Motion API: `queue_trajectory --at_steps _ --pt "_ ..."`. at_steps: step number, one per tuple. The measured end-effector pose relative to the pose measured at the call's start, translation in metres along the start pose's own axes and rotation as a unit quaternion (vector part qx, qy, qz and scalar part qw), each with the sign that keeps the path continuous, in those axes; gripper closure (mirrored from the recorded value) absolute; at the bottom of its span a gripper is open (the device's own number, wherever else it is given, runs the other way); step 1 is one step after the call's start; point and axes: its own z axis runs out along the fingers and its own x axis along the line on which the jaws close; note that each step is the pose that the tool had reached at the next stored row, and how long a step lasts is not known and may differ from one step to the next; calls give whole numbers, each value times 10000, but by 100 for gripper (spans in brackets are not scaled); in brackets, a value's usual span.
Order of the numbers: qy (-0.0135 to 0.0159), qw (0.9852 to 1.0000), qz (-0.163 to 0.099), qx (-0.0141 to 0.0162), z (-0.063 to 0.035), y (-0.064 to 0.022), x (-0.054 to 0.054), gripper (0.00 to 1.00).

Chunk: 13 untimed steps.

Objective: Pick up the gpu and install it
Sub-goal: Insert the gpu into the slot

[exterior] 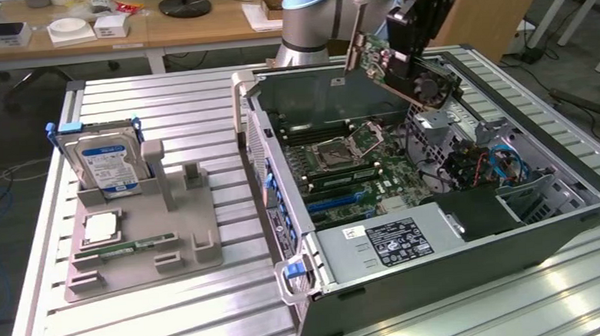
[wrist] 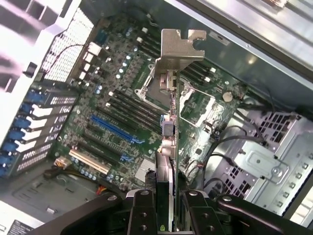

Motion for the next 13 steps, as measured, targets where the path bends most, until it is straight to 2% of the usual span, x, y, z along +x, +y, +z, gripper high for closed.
queue_trajectory --at_steps 3,6,10,13 --pt "-6 9997 -233 2 0 0 0 74" --pt "-12 9989 -477 4 0 0 0 74" --pt "-21 9966 -824 7 1 0 0 74" --pt "-28 9940 -1092 9 2 0 0 74"
